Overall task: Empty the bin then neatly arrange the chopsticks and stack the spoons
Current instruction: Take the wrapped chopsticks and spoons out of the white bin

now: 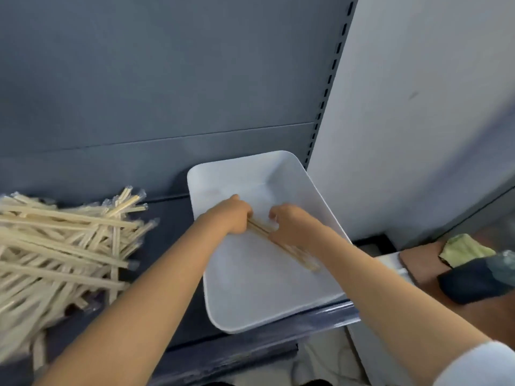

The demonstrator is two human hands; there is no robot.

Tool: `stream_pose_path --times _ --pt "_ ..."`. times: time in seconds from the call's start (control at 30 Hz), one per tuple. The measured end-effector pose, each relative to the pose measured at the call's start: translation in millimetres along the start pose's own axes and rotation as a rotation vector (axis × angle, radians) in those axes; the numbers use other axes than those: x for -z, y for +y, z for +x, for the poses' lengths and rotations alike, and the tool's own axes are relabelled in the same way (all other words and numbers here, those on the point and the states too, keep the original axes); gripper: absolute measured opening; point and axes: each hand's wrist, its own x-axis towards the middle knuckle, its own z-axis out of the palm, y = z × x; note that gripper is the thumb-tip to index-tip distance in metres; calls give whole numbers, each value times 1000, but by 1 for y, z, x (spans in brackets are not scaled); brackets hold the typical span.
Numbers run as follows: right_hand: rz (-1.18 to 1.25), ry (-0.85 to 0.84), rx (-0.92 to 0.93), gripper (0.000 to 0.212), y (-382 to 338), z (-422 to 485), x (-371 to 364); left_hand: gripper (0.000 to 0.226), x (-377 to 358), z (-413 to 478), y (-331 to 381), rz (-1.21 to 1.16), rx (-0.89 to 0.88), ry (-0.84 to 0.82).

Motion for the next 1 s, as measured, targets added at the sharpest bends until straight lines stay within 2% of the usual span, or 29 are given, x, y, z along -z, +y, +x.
stream_pose_path --times 0.13,0.2,0.3,0.37,0.43,0.47,0.53,0.6,0.67,0.73,0.8,1.0 --pt "82 -82 81 21 -4 18 -5 31 -13 -4 18 -214 173 70" --pt "75 -94 142 19 -4 21 -6 37 -22 -6 28 -382 267 161" --pt "28 -132 218 12 -9 18 -1 45 -28 -13 43 -865 438 326" --pt "54 -181 222 19 -11 16 -4 49 -30 -19 51 -1225 542 425" --pt "99 -206 226 22 -15 13 -6 57 -32 -24 56 -1421 630 466" --pt "139 -211 225 20 -16 12 -7 54 -32 -27 56 -1450 643 448" --pt "245 -191 226 14 -19 13 -4 27 -26 -41 62 -1508 610 374" --pt "393 -100 246 9 -24 12 6 28 -20 -54 64 -1612 522 390" --pt "645 -47 257 10 -33 9 19 31 -12 -71 61 -1638 445 482" --pt "962 -103 229 15 -46 1 36 25 -3 -92 53 -1583 387 558" --pt "1170 -171 239 16 -62 -9 49 27 6 -116 44 -1449 340 598" --pt "1355 -191 343 22 -128 -39 42 21 10 -182 -8 -1261 294 736"
